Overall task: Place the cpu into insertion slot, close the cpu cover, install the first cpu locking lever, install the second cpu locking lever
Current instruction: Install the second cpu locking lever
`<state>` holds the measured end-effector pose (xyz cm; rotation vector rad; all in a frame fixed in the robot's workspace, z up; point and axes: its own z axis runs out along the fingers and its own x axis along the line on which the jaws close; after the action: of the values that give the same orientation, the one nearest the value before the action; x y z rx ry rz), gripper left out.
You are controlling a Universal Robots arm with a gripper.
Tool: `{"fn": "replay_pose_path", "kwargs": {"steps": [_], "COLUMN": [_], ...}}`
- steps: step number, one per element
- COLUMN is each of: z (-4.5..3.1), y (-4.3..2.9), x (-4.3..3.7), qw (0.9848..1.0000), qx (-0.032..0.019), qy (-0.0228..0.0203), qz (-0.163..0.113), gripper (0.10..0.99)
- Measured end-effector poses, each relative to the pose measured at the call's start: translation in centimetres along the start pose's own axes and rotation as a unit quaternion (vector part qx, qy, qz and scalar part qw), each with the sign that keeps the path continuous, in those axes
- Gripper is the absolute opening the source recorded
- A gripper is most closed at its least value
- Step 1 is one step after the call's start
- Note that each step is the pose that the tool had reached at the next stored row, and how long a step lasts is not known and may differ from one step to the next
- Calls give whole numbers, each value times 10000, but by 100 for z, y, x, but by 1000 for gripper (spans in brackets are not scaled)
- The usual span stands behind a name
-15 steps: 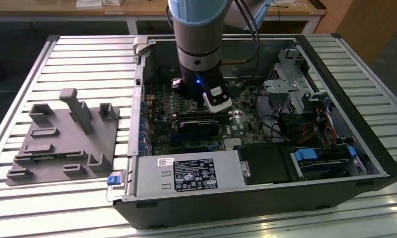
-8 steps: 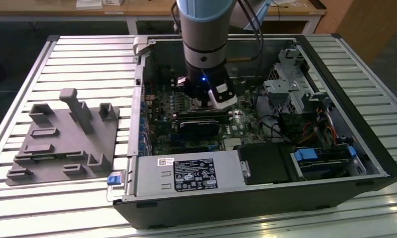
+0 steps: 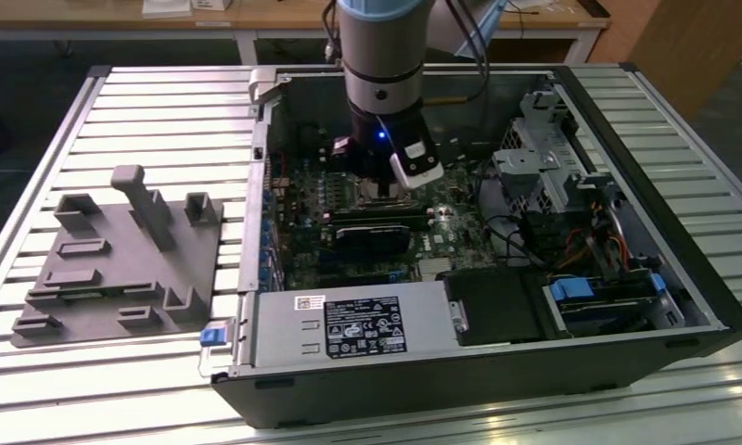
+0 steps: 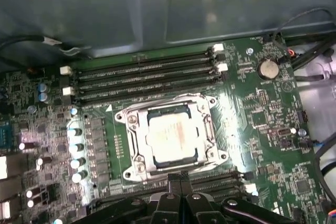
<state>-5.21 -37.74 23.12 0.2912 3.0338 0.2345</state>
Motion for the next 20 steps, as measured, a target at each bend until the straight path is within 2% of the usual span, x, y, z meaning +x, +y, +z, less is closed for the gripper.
{"fn": "replay_pose_path", "kwargs": {"steps": [7,14,20], "z": [25,47,61], "y": [126,256,330], "x": [-17,-1,3], "qw": [9999,9998,9997], "qx": [140,191,226], "qy": [-26,-36,-42], "qz": [-14,-19,-22], "gripper": [106,106,106]}}
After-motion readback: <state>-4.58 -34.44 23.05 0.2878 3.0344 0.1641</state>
